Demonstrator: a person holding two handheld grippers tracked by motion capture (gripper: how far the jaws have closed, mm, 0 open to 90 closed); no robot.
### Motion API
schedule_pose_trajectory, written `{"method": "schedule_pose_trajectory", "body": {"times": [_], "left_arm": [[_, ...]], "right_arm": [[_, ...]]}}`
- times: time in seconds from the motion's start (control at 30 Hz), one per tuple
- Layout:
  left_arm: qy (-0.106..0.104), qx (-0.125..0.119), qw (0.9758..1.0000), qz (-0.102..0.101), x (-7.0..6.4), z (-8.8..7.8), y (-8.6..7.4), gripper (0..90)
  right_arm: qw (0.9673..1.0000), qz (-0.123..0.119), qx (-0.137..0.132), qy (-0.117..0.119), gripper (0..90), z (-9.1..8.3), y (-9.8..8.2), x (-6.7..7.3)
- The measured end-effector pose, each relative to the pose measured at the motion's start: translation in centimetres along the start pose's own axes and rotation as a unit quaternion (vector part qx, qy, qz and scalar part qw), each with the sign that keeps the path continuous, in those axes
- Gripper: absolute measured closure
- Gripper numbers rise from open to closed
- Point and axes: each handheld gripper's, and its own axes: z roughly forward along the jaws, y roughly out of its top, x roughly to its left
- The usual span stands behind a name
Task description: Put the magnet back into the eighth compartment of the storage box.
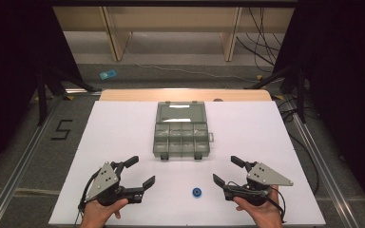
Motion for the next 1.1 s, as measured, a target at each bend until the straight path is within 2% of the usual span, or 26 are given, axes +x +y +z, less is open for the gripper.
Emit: {"method": "schedule_pose_trajectory", "body": {"times": [0.1, 0.33, 0.5, 0.53, 0.6, 0.67, 0.73, 0.77, 0.8, 0.83, 0.87, 1.03, 1.1], "left_arm": [[0.000, 0.000, 1.0000, 0.000, 0.0, 0.0, 0.0, 16.0], [0.000, 0.001, 1.0000, 0.000, 0.0, 0.0, 0.0, 16.0], [0.000, 0.001, 1.0000, -0.001, 0.0, 0.0, 0.0, 16.0], [0.000, 0.001, 1.0000, 0.000, 0.0, 0.0, 0.0, 16.0], [0.000, 0.001, 1.0000, 0.000, 0.0, 0.0, 0.0, 16.0], [0.000, 0.001, 1.0000, 0.000, 0.0, 0.0, 0.0, 16.0], [0.000, 0.001, 1.0000, 0.000, 0.0, 0.0, 0.0, 16.0], [0.000, 0.002, 1.0000, 0.001, 0.0, 0.0, 0.0, 16.0], [-0.001, 0.001, 1.0000, 0.001, 0.0, 0.0, 0.0, 16.0], [-0.001, 0.002, 1.0000, 0.001, 0.0, 0.0, 0.0, 16.0], [-0.001, 0.002, 1.0000, 0.000, 0.0, 0.0, 0.0, 16.0], [0.000, 0.001, 1.0000, -0.003, 0.0, 0.1, -0.1, 16.0], [-0.001, 0.001, 1.0000, -0.003, -0.1, 0.1, -0.1, 16.0]], "right_arm": [[1.0000, 0.002, -0.005, 0.000, 16.7, 0.1, -0.1, 0.1], [1.0000, -0.004, 0.008, 0.001, 16.6, 0.1, 0.0, 0.1], [0.9998, -0.007, 0.013, 0.010, 16.6, 0.3, 0.0, 0.2], [0.9999, -0.011, 0.009, 0.004, 16.6, 0.4, 0.0, 0.3], [0.9995, -0.016, 0.022, 0.016, 16.0, 0.4, 0.1, 0.3], [0.9995, -0.020, 0.021, 0.012, 16.0, 0.4, 0.1, 0.4], [0.9985, -0.041, 0.031, 0.017, 15.9, 0.7, 0.2, 0.5], [0.9985, -0.041, 0.031, 0.017, 15.9, 0.7, 0.2, 0.5], [0.9974, -0.048, 0.047, 0.027, 15.9, 0.8, 0.2, 0.7], [0.9974, -0.048, 0.047, 0.027, 15.9, 0.8, 0.2, 0.7], [0.9964, -0.044, 0.063, 0.035, 16.0, 1.0, 0.4, 1.0], [0.9933, -0.065, 0.088, 0.037, 16.1, 1.6, 0.8, 1.1], [0.9892, -0.079, 0.116, 0.044, 16.3, 1.9, 1.1, 1.2]]}}
